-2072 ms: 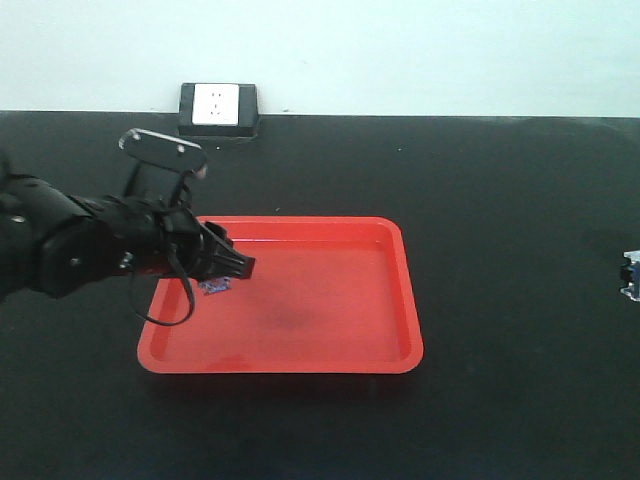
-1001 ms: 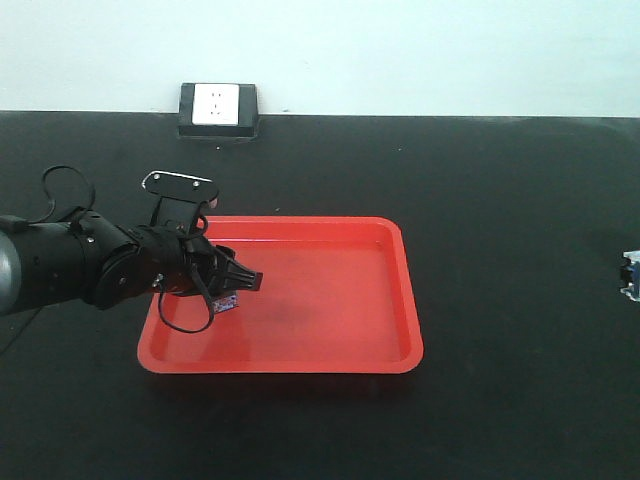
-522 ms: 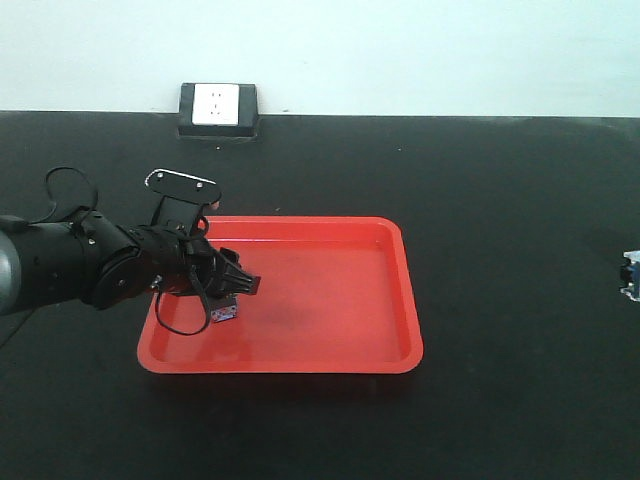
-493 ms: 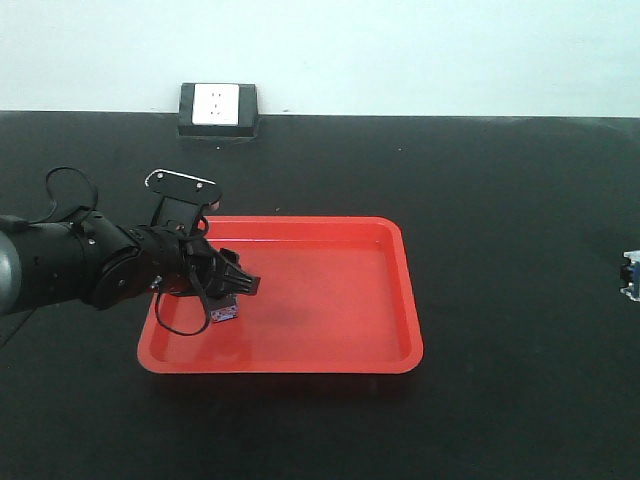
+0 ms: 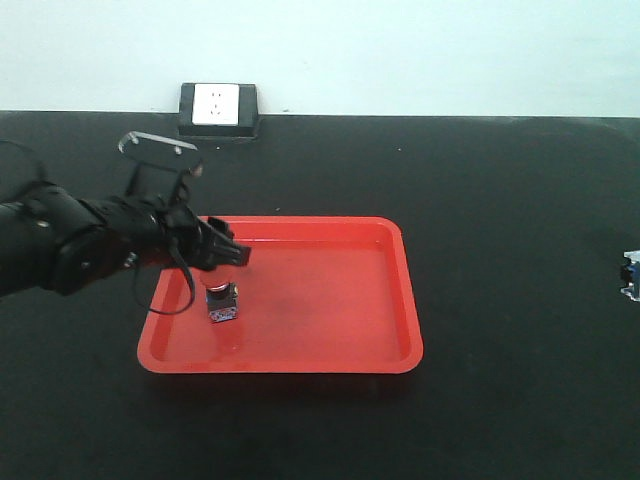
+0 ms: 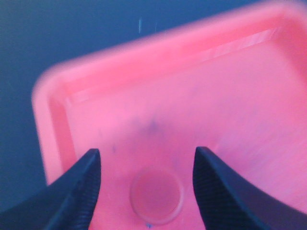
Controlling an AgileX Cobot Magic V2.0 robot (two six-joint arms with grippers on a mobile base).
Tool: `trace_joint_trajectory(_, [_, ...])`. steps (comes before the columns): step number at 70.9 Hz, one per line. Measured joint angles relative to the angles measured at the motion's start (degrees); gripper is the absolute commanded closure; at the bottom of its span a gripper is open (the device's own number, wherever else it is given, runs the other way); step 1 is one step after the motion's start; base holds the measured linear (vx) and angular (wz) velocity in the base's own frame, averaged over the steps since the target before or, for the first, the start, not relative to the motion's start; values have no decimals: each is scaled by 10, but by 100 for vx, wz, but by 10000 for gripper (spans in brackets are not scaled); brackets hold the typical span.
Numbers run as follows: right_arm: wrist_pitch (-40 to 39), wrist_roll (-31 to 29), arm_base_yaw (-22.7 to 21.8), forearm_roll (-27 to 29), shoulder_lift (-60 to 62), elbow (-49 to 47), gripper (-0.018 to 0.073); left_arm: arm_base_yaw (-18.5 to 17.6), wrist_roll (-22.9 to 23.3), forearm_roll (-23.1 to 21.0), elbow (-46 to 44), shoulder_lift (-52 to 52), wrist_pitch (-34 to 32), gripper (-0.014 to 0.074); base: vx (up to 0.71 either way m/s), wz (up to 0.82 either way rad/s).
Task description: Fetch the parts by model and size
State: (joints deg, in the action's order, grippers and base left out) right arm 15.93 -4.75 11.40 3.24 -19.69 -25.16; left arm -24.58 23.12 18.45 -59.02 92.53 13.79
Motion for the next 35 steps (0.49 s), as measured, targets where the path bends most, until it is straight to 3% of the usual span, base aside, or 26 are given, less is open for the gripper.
trace_joint_trajectory(18, [0, 0, 0, 0, 0, 0, 569, -7, -6, 2, 10, -134, 18, 185, 0, 0])
trace_joint_trajectory(35, [0, 0, 0, 0, 0, 0, 569, -29, -28, 9, 107, -311, 26, 185, 0, 0])
